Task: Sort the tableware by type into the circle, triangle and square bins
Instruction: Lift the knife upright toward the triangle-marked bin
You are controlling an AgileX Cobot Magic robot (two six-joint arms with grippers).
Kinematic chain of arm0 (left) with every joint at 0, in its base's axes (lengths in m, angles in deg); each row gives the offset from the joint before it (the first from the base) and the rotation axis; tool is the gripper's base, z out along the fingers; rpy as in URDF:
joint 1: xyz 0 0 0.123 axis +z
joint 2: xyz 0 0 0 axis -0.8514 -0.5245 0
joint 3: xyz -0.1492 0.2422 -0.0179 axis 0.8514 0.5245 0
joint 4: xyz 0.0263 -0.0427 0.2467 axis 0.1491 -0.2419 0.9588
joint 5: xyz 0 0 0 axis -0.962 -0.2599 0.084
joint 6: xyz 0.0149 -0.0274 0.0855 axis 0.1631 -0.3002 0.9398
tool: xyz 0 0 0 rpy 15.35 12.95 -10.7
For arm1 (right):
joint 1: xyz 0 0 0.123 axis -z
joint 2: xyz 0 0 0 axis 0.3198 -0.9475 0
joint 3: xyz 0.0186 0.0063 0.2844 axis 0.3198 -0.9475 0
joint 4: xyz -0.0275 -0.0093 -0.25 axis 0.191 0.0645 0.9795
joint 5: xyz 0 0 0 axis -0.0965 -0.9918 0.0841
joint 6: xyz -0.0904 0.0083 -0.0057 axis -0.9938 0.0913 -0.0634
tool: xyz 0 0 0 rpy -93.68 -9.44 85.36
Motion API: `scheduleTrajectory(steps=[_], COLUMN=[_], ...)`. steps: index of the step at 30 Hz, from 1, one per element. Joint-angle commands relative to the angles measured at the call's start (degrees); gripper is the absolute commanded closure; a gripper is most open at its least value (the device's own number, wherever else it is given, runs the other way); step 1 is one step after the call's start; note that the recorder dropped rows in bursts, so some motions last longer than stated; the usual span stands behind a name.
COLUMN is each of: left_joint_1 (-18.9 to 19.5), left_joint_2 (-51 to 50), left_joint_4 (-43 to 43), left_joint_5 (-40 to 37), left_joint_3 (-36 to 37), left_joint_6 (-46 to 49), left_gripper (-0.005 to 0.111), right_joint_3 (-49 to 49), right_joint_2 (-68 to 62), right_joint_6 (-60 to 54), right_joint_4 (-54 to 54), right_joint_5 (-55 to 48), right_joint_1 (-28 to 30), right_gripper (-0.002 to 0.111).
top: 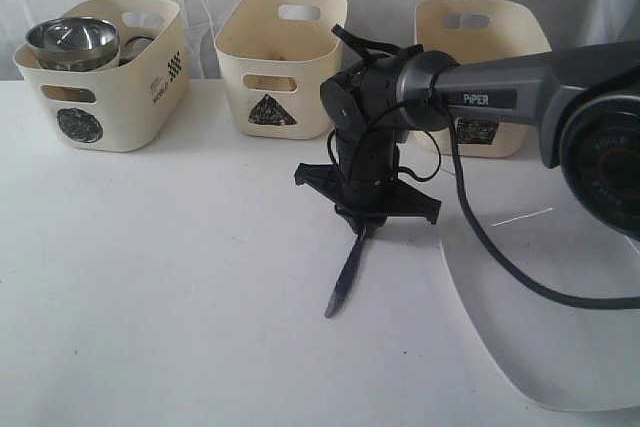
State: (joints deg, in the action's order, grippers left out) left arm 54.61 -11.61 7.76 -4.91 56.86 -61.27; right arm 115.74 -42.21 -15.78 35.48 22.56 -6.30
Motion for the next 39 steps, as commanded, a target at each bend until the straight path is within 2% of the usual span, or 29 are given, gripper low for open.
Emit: scheduleTrajectory(steps=[1,5,12,16,24,39], left_joint_1=[-0.33,-0.33,-0.33,-0.33,-0.33,-0.33], left_joint_2=[0.21,0.21,0.21,0.21,0.21,0.21], left_joint_4=[-0.31,-0.31,-0.31,-0.31,-0.31,-0.31], left_joint_5=[-0.11,-0.11,-0.11,-0.11,-0.11,-0.11], left_joint_3=[0.24,0.24,0.24,0.24,0.24,0.24], left_joint_6=[-0.07,-0.07,-0.07,-0.07,-0.07,-0.07], left_gripper=[0.107,0.107,0.107,0.107,0.107,0.107], right_joint_3=[-0.49,-0.49,-0.49,-0.49,-0.49,-0.49], right_joint_2=[-1.30,-0.97,0.29,1.28,1.90,9.51], right_joint_6=[-6.22,-14.76,-36.99,-39.77,-53.21,-61.23], right_joint_4=[-0.30,-0.09,0.03,-0.42,-2.05,-6.24], right_joint_5=[0.55,1.72,4.43,5.08,4.45,12.52], right_joint_1=[0.48,0.48,0.48,0.48,0.48,1.92], right_gripper=[0.108,0.108,0.108,0.108,0.108,0.108])
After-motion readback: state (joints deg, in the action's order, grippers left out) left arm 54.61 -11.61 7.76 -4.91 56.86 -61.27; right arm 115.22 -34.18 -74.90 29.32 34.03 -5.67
